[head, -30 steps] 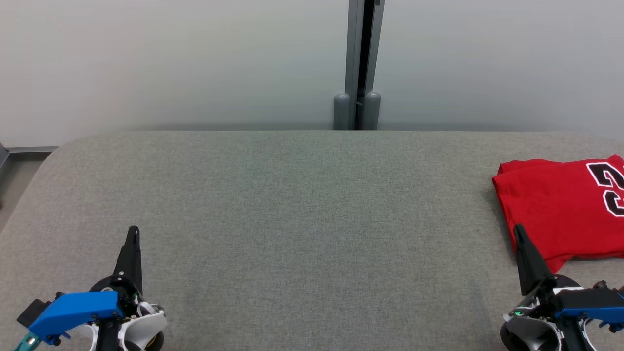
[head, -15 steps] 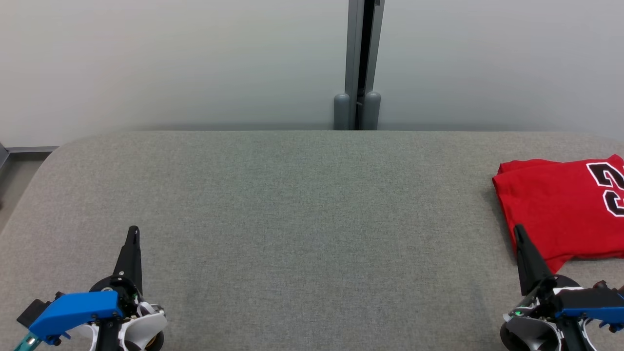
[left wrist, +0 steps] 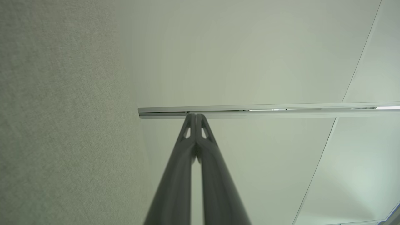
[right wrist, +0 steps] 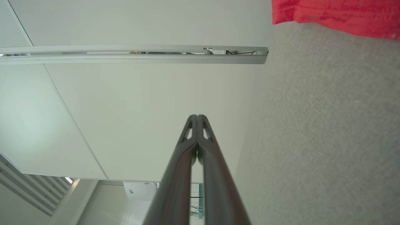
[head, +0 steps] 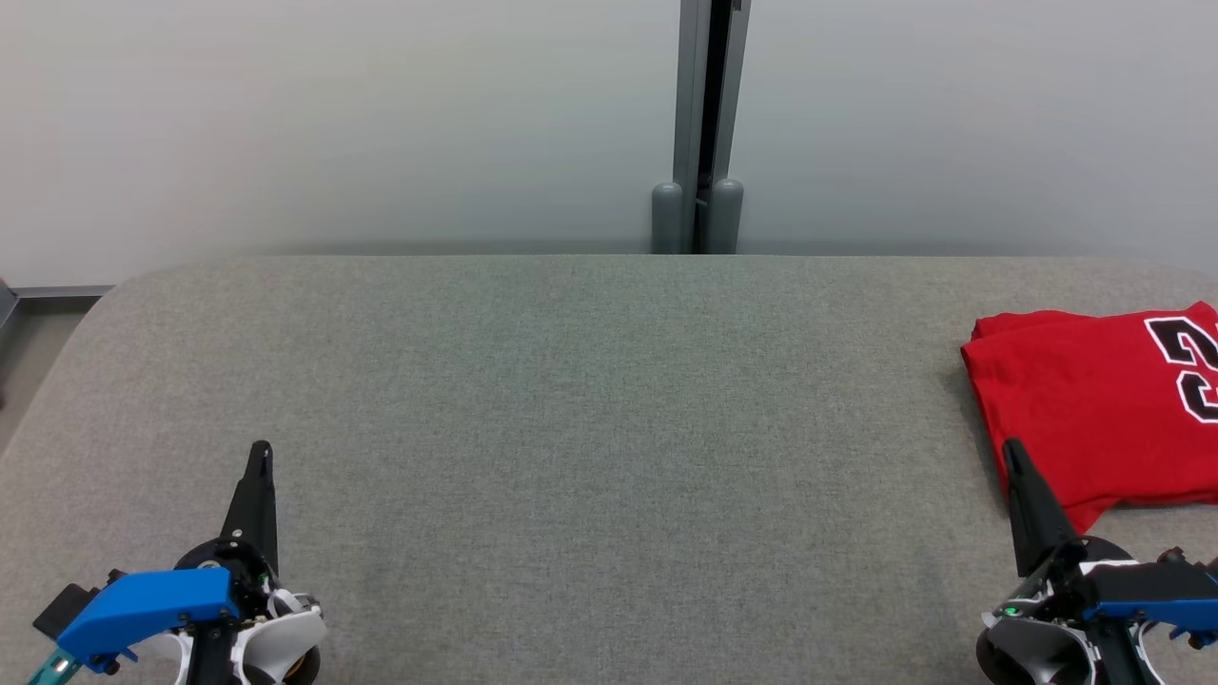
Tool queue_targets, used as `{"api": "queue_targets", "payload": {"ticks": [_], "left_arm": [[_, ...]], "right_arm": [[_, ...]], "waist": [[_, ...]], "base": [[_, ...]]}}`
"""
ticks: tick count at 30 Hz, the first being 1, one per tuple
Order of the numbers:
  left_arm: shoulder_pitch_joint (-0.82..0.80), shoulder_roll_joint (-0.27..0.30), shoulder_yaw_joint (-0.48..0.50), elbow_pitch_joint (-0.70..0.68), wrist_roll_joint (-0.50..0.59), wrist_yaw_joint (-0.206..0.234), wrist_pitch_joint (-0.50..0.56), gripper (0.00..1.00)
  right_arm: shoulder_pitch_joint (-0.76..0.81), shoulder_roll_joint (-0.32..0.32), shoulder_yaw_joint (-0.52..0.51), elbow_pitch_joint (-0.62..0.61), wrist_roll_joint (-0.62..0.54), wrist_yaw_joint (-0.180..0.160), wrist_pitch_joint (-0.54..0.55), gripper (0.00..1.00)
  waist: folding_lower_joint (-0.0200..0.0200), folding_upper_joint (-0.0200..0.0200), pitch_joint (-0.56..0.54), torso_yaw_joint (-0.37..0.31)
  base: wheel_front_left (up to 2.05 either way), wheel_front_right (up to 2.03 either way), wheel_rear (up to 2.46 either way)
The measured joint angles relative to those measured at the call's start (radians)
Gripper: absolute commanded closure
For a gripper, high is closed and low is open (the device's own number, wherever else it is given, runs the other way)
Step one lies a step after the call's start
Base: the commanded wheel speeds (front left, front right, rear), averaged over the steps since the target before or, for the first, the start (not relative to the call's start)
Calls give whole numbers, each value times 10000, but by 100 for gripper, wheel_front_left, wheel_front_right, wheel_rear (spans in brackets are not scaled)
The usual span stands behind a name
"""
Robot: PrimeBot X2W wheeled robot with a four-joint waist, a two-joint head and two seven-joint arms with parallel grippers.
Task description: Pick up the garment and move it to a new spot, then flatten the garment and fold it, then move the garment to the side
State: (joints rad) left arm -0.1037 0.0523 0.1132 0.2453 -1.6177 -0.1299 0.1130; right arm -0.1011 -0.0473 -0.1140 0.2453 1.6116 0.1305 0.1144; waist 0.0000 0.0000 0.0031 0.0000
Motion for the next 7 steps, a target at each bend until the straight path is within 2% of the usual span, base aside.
{"api": "queue_targets", "payload": {"ticks": [7], "left_arm": [[0, 0, 2, 0, 0, 0, 0, 100]], "right_arm": [[0, 0, 0, 0, 0, 0, 0, 100]], "waist": [[0, 0, 0, 0]], "base": [[0, 0, 0]]}}
